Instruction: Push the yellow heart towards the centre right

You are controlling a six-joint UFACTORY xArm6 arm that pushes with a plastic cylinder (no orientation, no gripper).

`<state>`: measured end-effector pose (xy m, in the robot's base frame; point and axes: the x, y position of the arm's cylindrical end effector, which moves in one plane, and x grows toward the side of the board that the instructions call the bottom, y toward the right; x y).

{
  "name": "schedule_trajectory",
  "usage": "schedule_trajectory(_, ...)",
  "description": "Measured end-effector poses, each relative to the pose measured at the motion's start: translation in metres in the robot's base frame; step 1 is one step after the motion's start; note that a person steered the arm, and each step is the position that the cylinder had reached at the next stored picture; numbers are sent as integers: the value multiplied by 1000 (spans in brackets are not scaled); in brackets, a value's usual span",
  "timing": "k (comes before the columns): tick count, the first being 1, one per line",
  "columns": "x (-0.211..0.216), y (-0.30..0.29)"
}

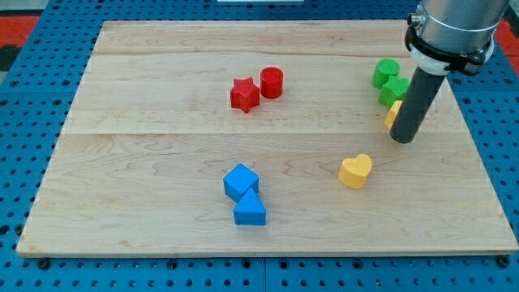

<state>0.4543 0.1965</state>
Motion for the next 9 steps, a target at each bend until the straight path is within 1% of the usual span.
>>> schedule_trajectory(1,27,23)
schedule_trajectory(2,127,6)
schedule_trajectory(3,114,-79)
schedule_trajectory(4,72,-82)
schedule_trajectory(5,62,-77)
schedule_trajectory(6,49,-120)
schedule_trajectory(7,30,-79)
schedule_trajectory(8,29,-31)
schedule_trajectory(9,57,-59)
